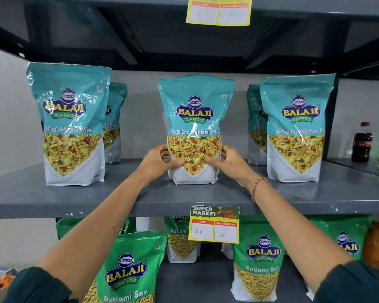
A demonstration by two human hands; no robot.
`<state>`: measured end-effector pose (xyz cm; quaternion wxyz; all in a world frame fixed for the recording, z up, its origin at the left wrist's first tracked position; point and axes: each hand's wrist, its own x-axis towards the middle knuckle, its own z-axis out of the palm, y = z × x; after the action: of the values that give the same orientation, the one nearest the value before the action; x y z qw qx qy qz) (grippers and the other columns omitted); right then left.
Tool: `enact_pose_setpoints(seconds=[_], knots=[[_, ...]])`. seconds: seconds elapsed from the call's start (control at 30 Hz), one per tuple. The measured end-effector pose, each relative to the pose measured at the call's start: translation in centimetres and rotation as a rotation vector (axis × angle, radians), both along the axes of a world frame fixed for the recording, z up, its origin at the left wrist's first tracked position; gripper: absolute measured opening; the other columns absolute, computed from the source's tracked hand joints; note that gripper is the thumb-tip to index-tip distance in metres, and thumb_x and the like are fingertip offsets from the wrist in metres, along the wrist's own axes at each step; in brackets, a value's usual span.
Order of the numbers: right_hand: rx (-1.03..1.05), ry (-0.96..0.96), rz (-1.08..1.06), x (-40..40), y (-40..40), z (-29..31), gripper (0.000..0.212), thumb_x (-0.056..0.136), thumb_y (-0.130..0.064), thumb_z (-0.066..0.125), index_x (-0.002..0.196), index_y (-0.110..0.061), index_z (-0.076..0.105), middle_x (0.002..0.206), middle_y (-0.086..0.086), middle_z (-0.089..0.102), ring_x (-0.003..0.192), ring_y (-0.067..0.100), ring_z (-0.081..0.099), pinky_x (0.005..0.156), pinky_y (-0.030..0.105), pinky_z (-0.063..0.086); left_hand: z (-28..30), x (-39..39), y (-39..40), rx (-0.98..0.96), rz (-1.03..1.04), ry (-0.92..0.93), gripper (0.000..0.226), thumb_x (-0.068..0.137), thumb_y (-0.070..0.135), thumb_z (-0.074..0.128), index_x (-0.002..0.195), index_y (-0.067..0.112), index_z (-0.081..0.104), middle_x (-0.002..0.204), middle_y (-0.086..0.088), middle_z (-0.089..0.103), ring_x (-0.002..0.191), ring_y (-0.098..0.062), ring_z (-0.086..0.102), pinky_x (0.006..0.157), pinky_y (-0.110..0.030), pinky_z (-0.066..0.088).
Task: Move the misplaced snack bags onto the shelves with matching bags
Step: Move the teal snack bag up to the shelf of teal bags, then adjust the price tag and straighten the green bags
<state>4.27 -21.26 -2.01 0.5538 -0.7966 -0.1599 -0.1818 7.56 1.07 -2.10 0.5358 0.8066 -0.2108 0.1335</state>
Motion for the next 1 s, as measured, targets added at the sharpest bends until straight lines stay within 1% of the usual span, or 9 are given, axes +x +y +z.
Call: enact_pose_setpoints(seconds=[0.17, 0.3, 0.37, 0.43, 0.5, 0.57, 0.67, 0.87, 1.0], knots=[[-0.002, 0.037, 0.000, 0.0, -0.1, 0.0, 0.051, 0.075, -0.028, 0.072, 0.118, -0.015, 0.047, 0.118, 0.001, 0.059, 0.110, 0.016, 0.055, 0.093, 0.032, 0.047, -0.1, -0.5, 0.0, -0.003, -0.030, 0.027, 0.067, 0.070, 0.030, 0.077, 0.127, 0.012, 0.047, 0.122, -0.001, 0.060, 0.113, -0.019, 0.056, 0.099, -0.035, 0.047], [-0.011, 0.107, 0.046, -1.3, -0.6, -0.1, 0.043, 0.078, -0.017, 0.069, 0.117, -0.014, 0.050, 0.111, -0.004, 0.061, 0.112, 0.017, 0.056, 0.080, 0.020, 0.048, -0.3, -1.2, 0.0, 0.037, -0.054, 0.077, 0.065, 0.076, 0.033, 0.072, 0.130, 0.009, 0.042, 0.124, -0.001, 0.056, 0.117, -0.020, 0.054, 0.101, -0.036, 0.046], [-0.076, 0.015, -0.087, -2.3, -0.8, -0.2, 0.046, 0.080, -0.020, 0.068, 0.122, -0.014, 0.048, 0.111, -0.008, 0.057, 0.107, 0.013, 0.055, 0.081, 0.023, 0.046, -0.4, -2.0, 0.0, 0.088, 0.051, 0.022, 0.070, 0.079, 0.039, 0.067, 0.133, 0.007, 0.037, 0.122, -0.001, 0.052, 0.114, -0.019, 0.052, 0.101, -0.038, 0.044], [-0.089, -0.122, -0.283, -3.1, -0.9, -0.2, 0.042, 0.084, -0.020, 0.062, 0.124, -0.013, 0.050, 0.116, -0.005, 0.056, 0.106, 0.014, 0.055, 0.089, 0.032, 0.047, -0.3, -3.6, 0.2, 0.078, 0.198, -0.097, 0.062, 0.085, 0.043, 0.060, 0.131, 0.006, 0.040, 0.118, -0.003, 0.054, 0.107, -0.017, 0.054, 0.092, -0.032, 0.044], [-0.057, -0.220, -0.388, -4.3, -0.3, 0.1, 0.026, 0.086, -0.015, 0.056, 0.112, -0.016, 0.059, 0.115, 0.001, 0.063, 0.103, 0.017, 0.059, 0.091, 0.035, 0.049, 0.0, -5.7, 0.3, 0.005, 0.286, -0.205, 0.045, 0.089, 0.042, 0.053, 0.120, 0.010, 0.050, 0.106, -0.002, 0.059, 0.099, -0.018, 0.057, 0.083, -0.029, 0.044], [-0.055, -0.292, -0.404, -6.2, 0.9, 0.2, 0.019, 0.086, -0.010, 0.053, 0.096, -0.022, 0.064, 0.101, 0.000, 0.067, 0.093, 0.012, 0.061, 0.083, 0.027, 0.052, 0.4, -7.7, 0.5, -0.077, 0.299, -0.271, 0.032, 0.090, 0.043, 0.050, 0.104, 0.015, 0.056, 0.093, -0.002, 0.063, 0.092, -0.021, 0.063, 0.082, -0.034, 0.050], [-0.016, -0.375, -0.353, -10.1, 3.8, -0.6, 0.020, 0.085, -0.007, 0.054, 0.082, -0.024, 0.065, 0.086, -0.009, 0.067, 0.080, 0.001, 0.061, 0.068, 0.008, 0.047, 0.0, -11.1, 1.1, -0.149, 0.226, -0.271, 0.028, 0.092, 0.041, 0.048, 0.088, 0.015, 0.059, 0.075, 0.002, 0.065, 0.071, -0.015, 0.063, 0.077, -0.036, 0.052], [0.077, -0.394, -0.213, -16.8, 9.8, -6.7, 0.021, 0.079, -0.001, 0.053, 0.075, -0.017, 0.066, 0.083, -0.004, 0.066, 0.075, 0.004, 0.058, 0.065, 0.015, 0.043, -6.3, -17.3, 3.2, -0.225, 0.136, -0.163, 0.038, 0.095, 0.037, 0.043, 0.068, 0.015, 0.058, 0.058, 0.001, 0.056, 0.049, -0.010, 0.052, 0.053, -0.025, 0.048], [0.022, -0.214, 0.023, -18.7, 11.9, -12.9, 0.018, 0.079, 0.000, 0.056, 0.075, -0.015, 0.065, 0.081, 0.002, 0.063, 0.069, 0.010, 0.058, 0.062, 0.020, 0.045, -13.0, -18.6, 5.5, -0.208, 0.165, 0.007, 0.038, 0.097, 0.035, 0.040, 0.066, 0.019, 0.056, 0.057, 0.003, 0.053, 0.046, -0.006, 0.050, 0.050, -0.023, 0.046]])
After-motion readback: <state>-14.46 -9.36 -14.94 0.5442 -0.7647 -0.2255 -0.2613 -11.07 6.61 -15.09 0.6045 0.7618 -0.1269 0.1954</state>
